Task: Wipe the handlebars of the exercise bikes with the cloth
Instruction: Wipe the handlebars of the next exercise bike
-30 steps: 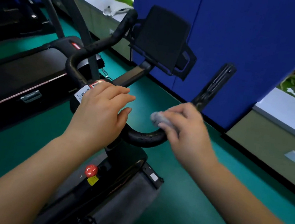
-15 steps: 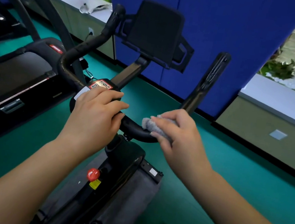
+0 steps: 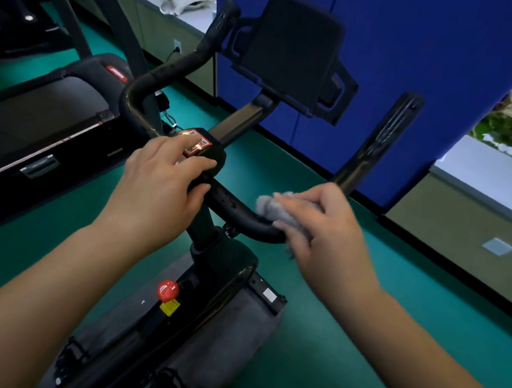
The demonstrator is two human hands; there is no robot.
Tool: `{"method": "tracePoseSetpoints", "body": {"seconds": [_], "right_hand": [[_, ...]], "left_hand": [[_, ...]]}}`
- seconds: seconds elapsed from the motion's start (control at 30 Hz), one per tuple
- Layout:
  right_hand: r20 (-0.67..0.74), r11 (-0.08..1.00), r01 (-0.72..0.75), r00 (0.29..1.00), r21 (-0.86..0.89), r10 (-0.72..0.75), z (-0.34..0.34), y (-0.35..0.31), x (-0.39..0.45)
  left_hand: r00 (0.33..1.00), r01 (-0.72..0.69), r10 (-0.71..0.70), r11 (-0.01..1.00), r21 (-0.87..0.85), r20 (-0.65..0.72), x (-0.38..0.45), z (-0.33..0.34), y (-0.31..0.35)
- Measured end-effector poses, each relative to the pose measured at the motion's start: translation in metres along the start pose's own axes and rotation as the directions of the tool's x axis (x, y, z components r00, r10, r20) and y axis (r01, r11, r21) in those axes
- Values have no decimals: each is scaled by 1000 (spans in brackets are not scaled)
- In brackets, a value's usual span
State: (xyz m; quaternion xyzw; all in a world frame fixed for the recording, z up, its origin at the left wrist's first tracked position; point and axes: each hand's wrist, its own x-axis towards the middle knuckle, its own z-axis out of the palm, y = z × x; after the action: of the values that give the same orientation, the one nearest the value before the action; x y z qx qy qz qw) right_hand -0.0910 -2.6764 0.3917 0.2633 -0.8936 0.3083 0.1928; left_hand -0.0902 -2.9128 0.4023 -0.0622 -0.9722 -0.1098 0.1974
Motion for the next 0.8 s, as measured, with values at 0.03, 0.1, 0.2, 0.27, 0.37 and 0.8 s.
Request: {"method": "tracePoseSetpoints", "body": {"seconds": [0.03, 0.1, 0.2, 0.27, 0.37, 0.8], "right_hand": [[-5, 999, -40, 999, 8, 40, -7, 8, 4], [-9, 996, -84, 996, -3, 84, -16, 19, 7], [-16, 996, -92, 996, -4, 91, -10, 14, 2], [-3, 996, -89, 996, 13, 89, 0, -2, -3], [60, 996, -84, 995, 37, 82, 12, -27, -4], [-90, 973, -139, 988, -182, 124, 39, -61, 4]], "left_hand": [[1000, 27, -27, 1000, -13, -4, 0, -1, 0], [997, 71, -71, 997, -35, -17, -1, -3, 1], [996, 81, -83, 995, -54, -37, -3, 0, 1], [997, 67, -70, 995, -76, -34, -5, 3, 1], [1000, 13, -15, 997, -79, -23, -8, 5, -3], [970, -221, 236, 959, -176, 66, -3, -11, -55]]}}
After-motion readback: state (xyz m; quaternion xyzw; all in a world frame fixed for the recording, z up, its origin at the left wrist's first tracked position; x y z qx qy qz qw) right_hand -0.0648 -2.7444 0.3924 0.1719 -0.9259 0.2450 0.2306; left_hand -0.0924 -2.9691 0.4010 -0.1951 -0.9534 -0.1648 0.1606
